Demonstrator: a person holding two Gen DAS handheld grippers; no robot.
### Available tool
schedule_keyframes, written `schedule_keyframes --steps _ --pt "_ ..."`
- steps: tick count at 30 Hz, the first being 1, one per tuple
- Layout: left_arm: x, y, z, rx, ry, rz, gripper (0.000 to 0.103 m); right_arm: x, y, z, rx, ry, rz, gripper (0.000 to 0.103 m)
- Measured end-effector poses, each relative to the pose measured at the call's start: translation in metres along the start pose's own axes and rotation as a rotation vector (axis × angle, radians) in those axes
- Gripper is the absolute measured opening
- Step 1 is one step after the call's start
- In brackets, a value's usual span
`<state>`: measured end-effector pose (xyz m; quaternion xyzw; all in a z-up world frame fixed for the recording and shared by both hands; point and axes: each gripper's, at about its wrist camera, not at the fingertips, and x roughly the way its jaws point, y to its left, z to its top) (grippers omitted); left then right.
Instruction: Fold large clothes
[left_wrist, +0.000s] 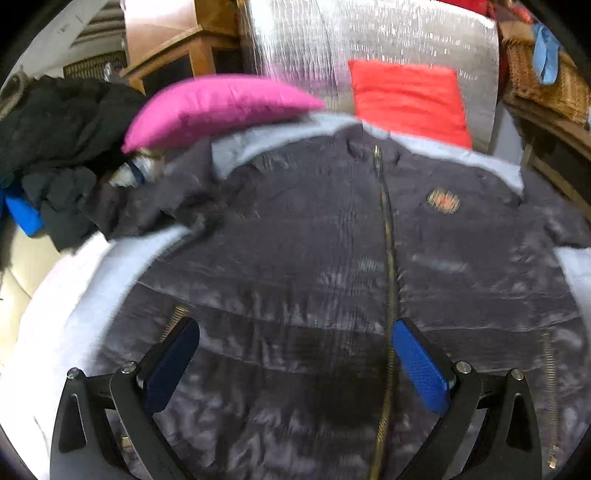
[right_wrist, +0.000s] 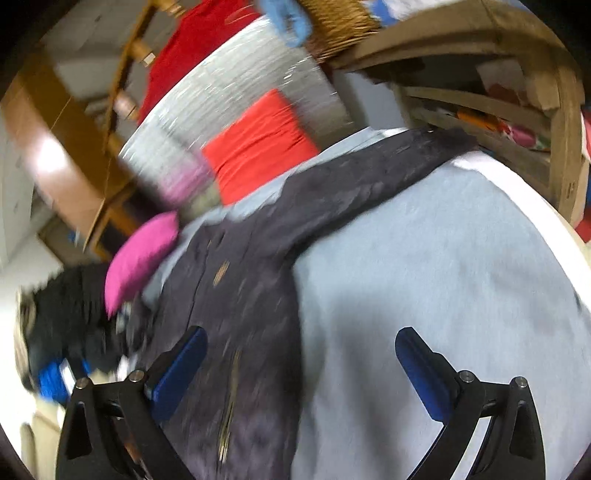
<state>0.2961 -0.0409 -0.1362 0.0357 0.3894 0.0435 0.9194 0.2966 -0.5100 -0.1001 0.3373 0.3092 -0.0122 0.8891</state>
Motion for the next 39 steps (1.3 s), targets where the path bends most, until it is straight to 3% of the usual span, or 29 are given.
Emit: schedule_keyframes --steps 3,4,9,12,16,17,18,19,24,28,31,33,36,37,38,39 --pt "0.034 -0.001 -0.016 -0.001 0.104 -0.026 0.103 0.037 -0.034 0.048 0.099 -0.013 0.008 0.098" --pt "0.033 0.003 -0.015 -0.020 0.096 -0.040 0.103 0.050 -0.045 0.063 0.132 -0.020 -0.003 0.096" --pt "0.036 0.015 -0.018 -0.074 0.095 -0.109 0.103 0.121 -0.104 0.124 0.324 -0.018 -0.100 0.059" --pt "0.037 0.018 -0.020 -0.085 0.082 -0.124 0.103 0.149 -0.124 0.141 0.415 -0.036 -0.104 0.059" --pt "0.035 0.022 -0.022 -0.090 0.068 -0.131 0.103 0.168 -0.125 0.158 0.434 -0.058 -0.115 0.056" --pt "0.035 0.024 -0.022 -0.095 0.065 -0.137 0.103 0.173 -0.122 0.161 0.420 -0.048 -0.135 0.033" --pt "0.035 0.022 -0.023 -0.099 0.063 -0.141 0.103 0.176 -0.115 0.170 0.386 -0.034 -0.175 0.022" --pt "0.034 0.022 -0.023 -0.102 0.061 -0.145 0.103 0.174 -0.106 0.176 0.345 -0.040 -0.207 0.021" --pt "0.036 0.024 -0.022 -0.118 0.050 -0.165 0.103 0.137 0.025 0.216 -0.028 -0.143 -0.286 0.014" --pt "0.035 0.026 -0.022 -0.132 0.044 -0.183 0.103 0.114 0.158 0.209 -0.288 -0.208 -0.211 0.012" --pt "0.035 0.028 -0.022 -0.142 0.043 -0.196 0.103 0.110 0.267 0.172 -0.479 -0.215 -0.096 0.012" --pt "0.034 0.031 -0.024 -0.151 0.041 -0.208 0.103 0.122 0.334 0.128 -0.593 -0.173 -0.010 0.012" --pt "0.032 0.035 -0.024 -0.171 0.035 -0.232 0.103 0.163 0.379 0.068 -0.661 -0.066 0.048 0.013" --pt "0.032 0.036 -0.025 -0.177 0.032 -0.240 0.103 0.187 0.387 0.044 -0.677 0.018 0.055 0.015" --pt "0.032 0.037 -0.025 -0.182 0.030 -0.245 0.103 0.201 0.386 0.024 -0.684 0.092 0.064 0.023" --pt "0.032 0.037 -0.025 -0.185 0.030 -0.249 0.103 0.233 0.384 -0.001 -0.674 0.224 0.071 0.053"
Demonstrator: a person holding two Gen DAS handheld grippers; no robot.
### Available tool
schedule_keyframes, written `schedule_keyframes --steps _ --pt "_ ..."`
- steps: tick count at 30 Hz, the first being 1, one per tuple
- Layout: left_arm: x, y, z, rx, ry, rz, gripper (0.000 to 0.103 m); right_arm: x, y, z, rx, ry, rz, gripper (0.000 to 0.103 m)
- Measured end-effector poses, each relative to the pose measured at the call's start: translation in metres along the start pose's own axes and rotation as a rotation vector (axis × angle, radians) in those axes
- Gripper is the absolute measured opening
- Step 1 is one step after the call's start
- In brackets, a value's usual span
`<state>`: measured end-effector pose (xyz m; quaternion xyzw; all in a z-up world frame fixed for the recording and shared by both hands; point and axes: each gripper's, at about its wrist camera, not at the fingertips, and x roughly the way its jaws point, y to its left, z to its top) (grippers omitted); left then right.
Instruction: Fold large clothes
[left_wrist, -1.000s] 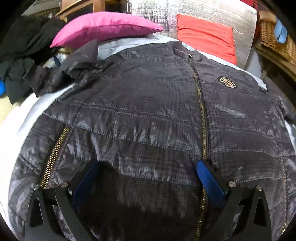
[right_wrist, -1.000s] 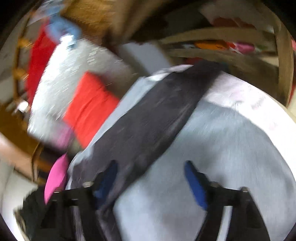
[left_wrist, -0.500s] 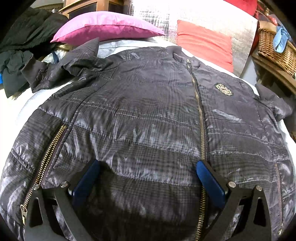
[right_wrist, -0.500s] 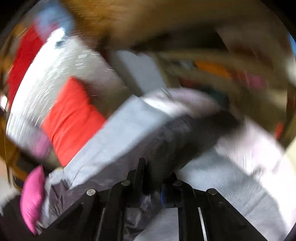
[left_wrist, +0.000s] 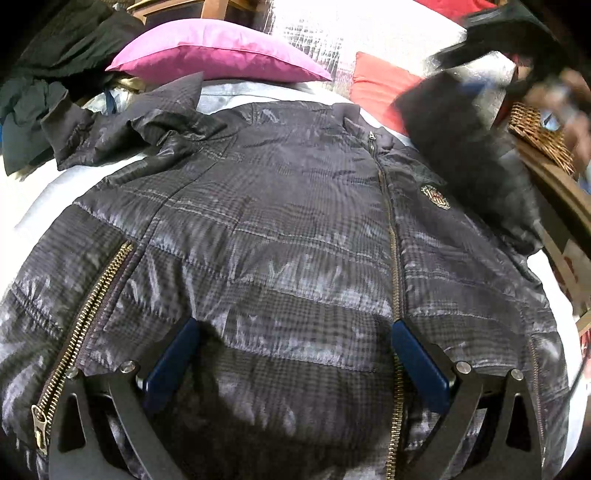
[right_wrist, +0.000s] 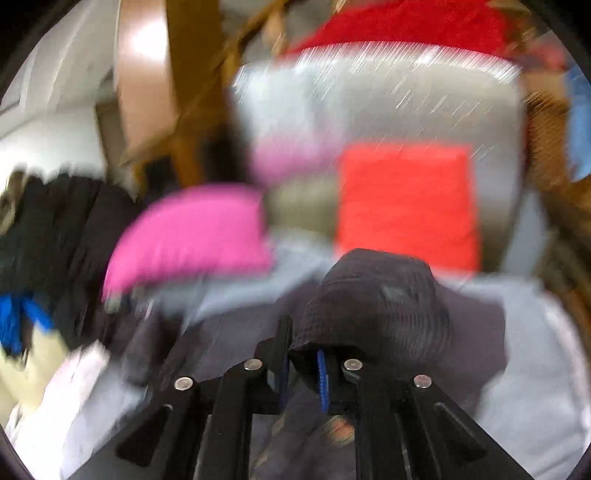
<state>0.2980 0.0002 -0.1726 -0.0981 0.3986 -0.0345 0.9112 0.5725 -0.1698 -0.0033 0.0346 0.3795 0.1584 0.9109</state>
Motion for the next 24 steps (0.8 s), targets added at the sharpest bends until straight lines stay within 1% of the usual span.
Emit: schedule_keyframes --steps 1,2,3,4,5,7,8,10,11,13,15,16,17,19,20,22,24 --pt "0.000 0.000 0.000 0.000 0.000 0.000 0.103 0.024 0.002 -0.013 0.010 0.068 0.007 0.077" --pt "0.000 -0.001 0.000 0.001 0.000 0.001 0.103 0.040 -0.002 -0.022 0.014 0.099 0.004 0.093" --pt "0.001 -0.001 0.000 0.001 0.000 0.002 0.103 0.055 -0.002 -0.038 0.017 0.129 -0.014 0.093" --pt "0.001 -0.002 0.000 0.002 0.001 0.003 0.103 0.058 -0.006 -0.048 0.028 0.138 -0.008 0.093" --pt "0.001 -0.002 0.000 0.004 0.002 0.005 0.103 0.059 -0.013 -0.055 0.063 0.137 0.023 0.093" --pt "0.002 -0.003 0.000 0.007 0.003 0.009 0.103 0.049 -0.026 -0.060 0.122 0.101 0.060 0.093" --pt "0.002 -0.004 0.000 0.012 0.006 0.016 0.103 0.039 -0.037 -0.067 0.158 0.070 0.074 0.093" --pt "0.003 -0.005 0.000 0.017 0.008 0.022 0.103 0.023 -0.059 -0.067 0.245 0.014 0.096 0.093" --pt "0.003 -0.005 0.001 0.017 0.008 0.023 0.103 0.013 -0.077 -0.069 0.303 -0.019 0.106 0.093" --pt "0.004 -0.006 0.002 0.021 0.010 0.028 0.103 0.004 -0.105 -0.076 0.391 -0.060 0.097 0.093" --pt "0.006 -0.007 0.002 0.026 0.013 0.036 0.103 -0.008 -0.135 -0.091 0.505 -0.104 0.103 0.093" --pt "0.006 -0.008 0.002 0.029 0.015 0.040 0.103 -0.010 -0.153 -0.102 0.582 -0.123 0.126 0.093" --pt "0.007 -0.009 0.003 0.034 0.018 0.047 0.103 -0.007 -0.167 -0.111 0.642 -0.124 0.142 0.093" --pt "0.008 -0.011 0.002 0.043 0.023 0.059 0.103 0.004 -0.188 -0.129 0.728 -0.083 0.158 0.093" --pt "0.009 -0.012 0.003 0.048 0.027 0.066 0.103 0.005 -0.194 -0.134 0.744 -0.078 0.179 0.093" --pt "0.010 -0.012 0.003 0.052 0.030 0.072 0.103 -0.004 -0.194 -0.135 0.740 -0.114 0.231 0.093" --pt "0.012 -0.015 0.004 0.063 0.037 0.088 0.103 -0.021 -0.189 -0.131 0.707 -0.180 0.298 0.093"
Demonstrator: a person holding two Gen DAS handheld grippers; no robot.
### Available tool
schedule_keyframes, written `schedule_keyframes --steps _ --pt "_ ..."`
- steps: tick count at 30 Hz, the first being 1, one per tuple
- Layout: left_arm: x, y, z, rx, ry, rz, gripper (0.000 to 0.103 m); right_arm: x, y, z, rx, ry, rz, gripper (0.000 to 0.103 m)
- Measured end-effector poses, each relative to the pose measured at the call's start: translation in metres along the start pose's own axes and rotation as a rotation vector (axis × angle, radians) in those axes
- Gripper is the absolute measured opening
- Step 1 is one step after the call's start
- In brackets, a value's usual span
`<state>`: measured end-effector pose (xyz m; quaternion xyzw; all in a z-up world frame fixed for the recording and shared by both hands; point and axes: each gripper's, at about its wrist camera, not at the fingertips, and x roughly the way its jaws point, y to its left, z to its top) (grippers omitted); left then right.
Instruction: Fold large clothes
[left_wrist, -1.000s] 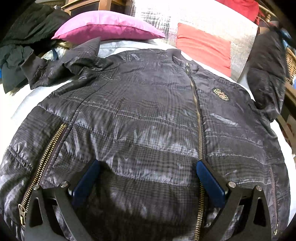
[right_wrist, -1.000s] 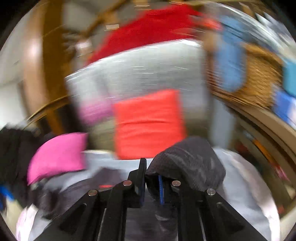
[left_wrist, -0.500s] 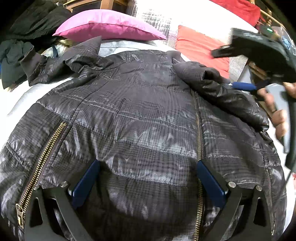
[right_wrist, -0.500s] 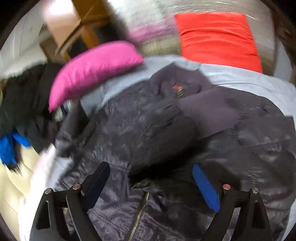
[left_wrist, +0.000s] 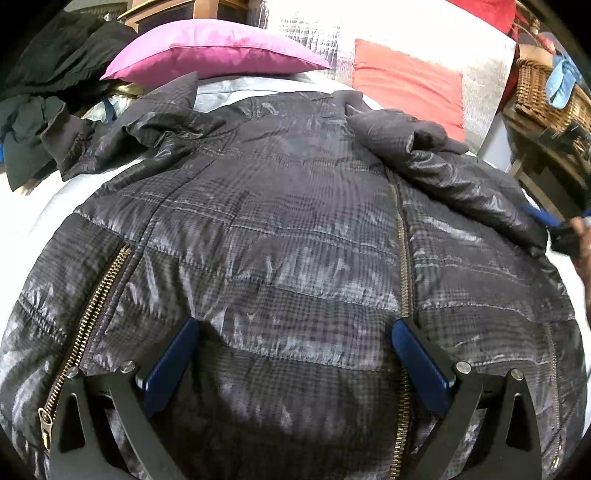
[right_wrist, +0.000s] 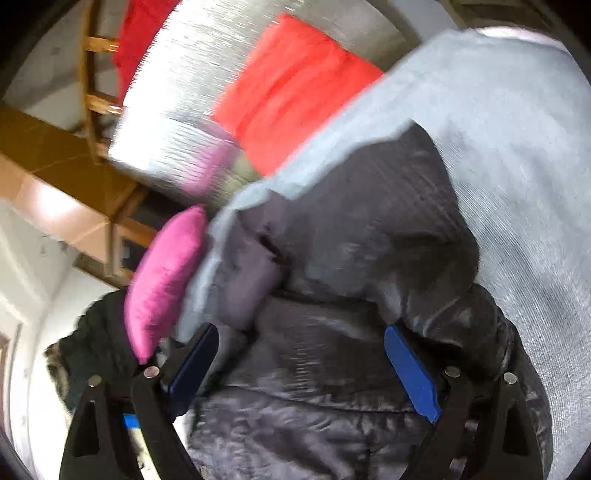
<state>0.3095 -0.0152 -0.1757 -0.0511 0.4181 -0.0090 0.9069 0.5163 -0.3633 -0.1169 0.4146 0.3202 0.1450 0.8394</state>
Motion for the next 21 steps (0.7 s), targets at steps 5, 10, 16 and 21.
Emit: schedule_keyframes --steps 5,10,16,21 --pt "0.002 -0.003 0.002 0.019 0.021 0.031 0.103 0.008 -0.022 -0.018 -0.046 0.006 -0.017 0.093" --pt "0.004 -0.004 0.009 0.023 0.076 0.048 0.103 0.007 -0.028 -0.034 -0.138 -0.073 0.041 0.093" --pt "-0.012 -0.034 0.052 0.168 0.081 0.143 0.103 0.014 -0.030 -0.038 -0.131 -0.089 0.081 0.093" --pt "-0.007 -0.107 0.117 0.457 -0.020 0.225 0.103 0.010 -0.034 -0.037 -0.129 -0.096 0.080 0.093"
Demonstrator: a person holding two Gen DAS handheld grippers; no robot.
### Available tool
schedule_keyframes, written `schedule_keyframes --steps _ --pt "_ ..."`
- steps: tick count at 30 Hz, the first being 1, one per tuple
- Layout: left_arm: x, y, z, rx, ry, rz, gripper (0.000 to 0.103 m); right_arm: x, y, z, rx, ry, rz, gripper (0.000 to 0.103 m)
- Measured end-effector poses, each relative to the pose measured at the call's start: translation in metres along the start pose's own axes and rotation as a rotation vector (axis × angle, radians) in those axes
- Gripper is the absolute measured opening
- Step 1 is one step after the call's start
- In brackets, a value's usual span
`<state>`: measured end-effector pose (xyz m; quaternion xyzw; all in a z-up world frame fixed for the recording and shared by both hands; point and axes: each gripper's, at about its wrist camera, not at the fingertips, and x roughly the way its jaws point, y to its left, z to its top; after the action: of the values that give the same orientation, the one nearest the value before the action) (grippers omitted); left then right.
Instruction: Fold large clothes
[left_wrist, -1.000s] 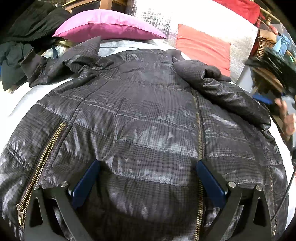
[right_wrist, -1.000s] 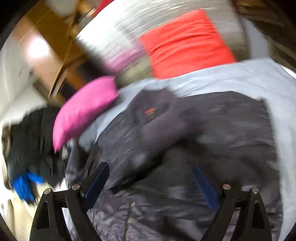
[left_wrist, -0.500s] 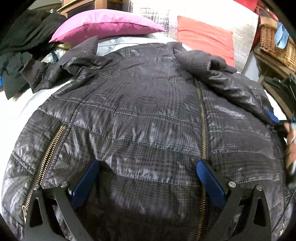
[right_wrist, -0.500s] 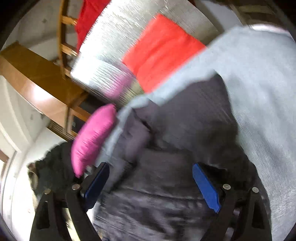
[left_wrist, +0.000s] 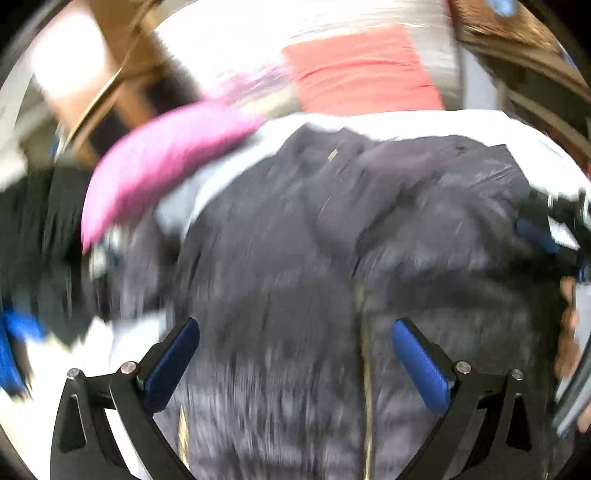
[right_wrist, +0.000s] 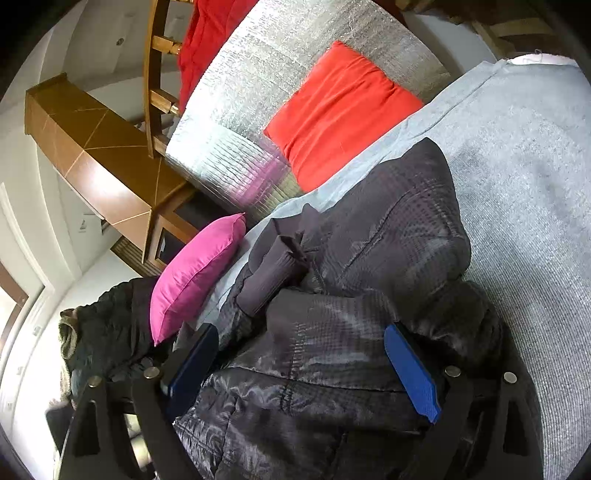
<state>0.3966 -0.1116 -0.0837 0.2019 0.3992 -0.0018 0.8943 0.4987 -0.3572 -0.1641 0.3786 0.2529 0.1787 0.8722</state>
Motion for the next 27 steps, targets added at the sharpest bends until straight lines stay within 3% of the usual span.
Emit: schedule_keyframes --steps 3,5,8,10,11,13,15,18,20,27 --pt "0.018 -0.023 0.038 0.093 -0.021 0.032 0.103 -0.004 -0.003 0.000 0.007 -0.007 0.010 0.093" --pt "0.044 -0.037 0.055 0.145 0.022 0.034 0.103 -0.005 -0.003 -0.001 0.007 -0.010 0.011 0.093" --pt "0.069 -0.049 0.064 0.196 0.071 0.040 0.103 -0.005 -0.003 -0.001 0.006 -0.016 0.011 0.093" --pt "0.080 -0.050 0.067 0.206 0.051 0.092 0.102 -0.005 -0.003 -0.001 0.004 -0.018 0.010 0.093" --pt "0.086 -0.042 0.072 0.175 0.049 0.108 0.099 -0.004 -0.003 -0.001 0.002 -0.020 0.009 0.093" --pt "0.090 -0.014 0.076 0.033 0.060 0.058 0.076 -0.004 -0.003 -0.001 0.001 -0.021 0.010 0.093" --pt "0.095 0.025 0.071 -0.154 0.068 -0.004 0.068 -0.004 -0.003 -0.002 -0.001 -0.021 0.009 0.093" --pt "0.098 0.062 0.048 -0.343 0.042 -0.061 0.068 -0.004 -0.003 -0.002 -0.004 -0.021 0.007 0.093" --pt "0.111 0.083 0.028 -0.457 0.071 -0.114 0.069 -0.004 -0.003 -0.002 -0.004 -0.020 0.007 0.093" --pt "0.141 0.101 -0.002 -0.608 0.141 -0.217 0.069 -0.004 -0.004 -0.003 -0.008 -0.020 0.005 0.093"
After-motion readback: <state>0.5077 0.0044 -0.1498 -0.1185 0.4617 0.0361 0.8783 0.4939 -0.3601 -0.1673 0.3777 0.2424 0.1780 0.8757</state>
